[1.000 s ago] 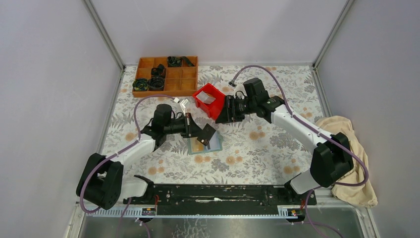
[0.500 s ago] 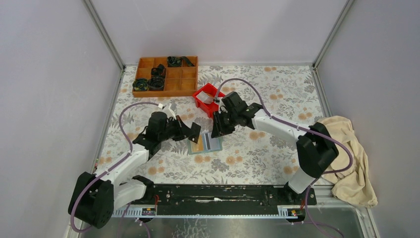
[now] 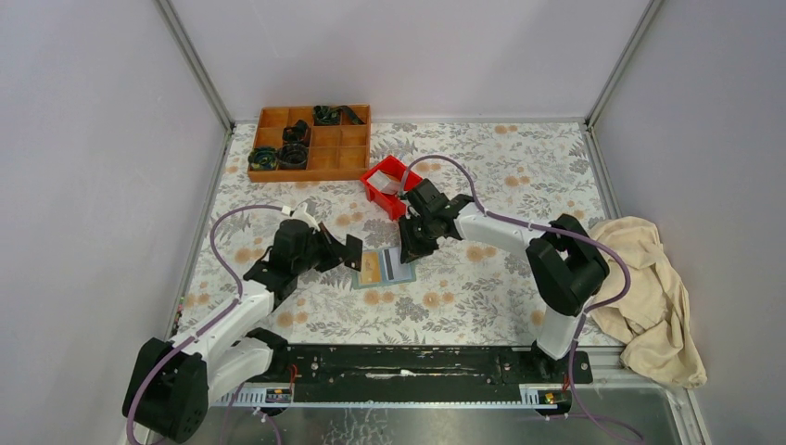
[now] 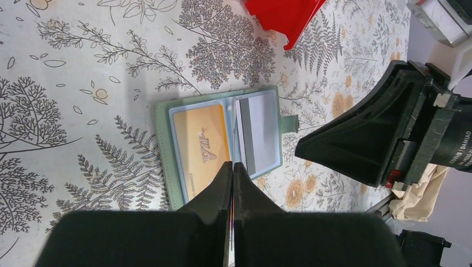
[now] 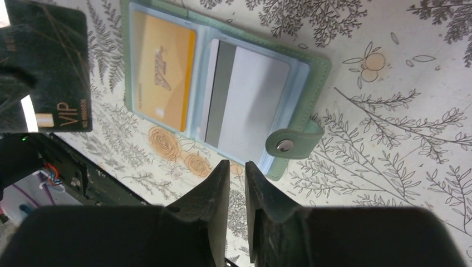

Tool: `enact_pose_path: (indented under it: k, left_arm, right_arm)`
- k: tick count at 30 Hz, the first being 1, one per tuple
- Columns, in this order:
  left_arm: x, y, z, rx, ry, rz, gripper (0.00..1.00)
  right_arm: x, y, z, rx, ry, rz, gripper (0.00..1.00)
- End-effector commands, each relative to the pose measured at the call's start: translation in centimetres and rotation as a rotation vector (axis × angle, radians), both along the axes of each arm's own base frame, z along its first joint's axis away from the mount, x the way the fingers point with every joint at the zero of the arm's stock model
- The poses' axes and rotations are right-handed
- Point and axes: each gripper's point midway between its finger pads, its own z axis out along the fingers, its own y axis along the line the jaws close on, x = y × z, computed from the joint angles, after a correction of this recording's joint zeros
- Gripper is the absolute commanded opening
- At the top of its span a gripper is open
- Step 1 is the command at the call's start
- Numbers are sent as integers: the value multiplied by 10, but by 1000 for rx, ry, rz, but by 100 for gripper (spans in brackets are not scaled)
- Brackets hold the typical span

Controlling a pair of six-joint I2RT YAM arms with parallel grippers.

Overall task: Put the credit cards into the card holder
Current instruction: Turn over the card slot in the card holder.

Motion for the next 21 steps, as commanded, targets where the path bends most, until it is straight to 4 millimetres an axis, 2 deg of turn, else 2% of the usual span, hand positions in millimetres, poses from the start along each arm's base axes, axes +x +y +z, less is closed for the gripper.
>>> enact_pose_path:
  k: [1,10,21]
  left_arm:
    - [6,2,0,-3,-7,23,0]
    - [4,15,-10,44,17,86,0]
    - [-1,15,-16,30,38,87,0]
  right_arm:
    - [10,2,0,-40,-37,-5,23]
    - [12,0,-11,-70,-25,1,23]
    - [11,-4,-23,-101,-13,-6,23]
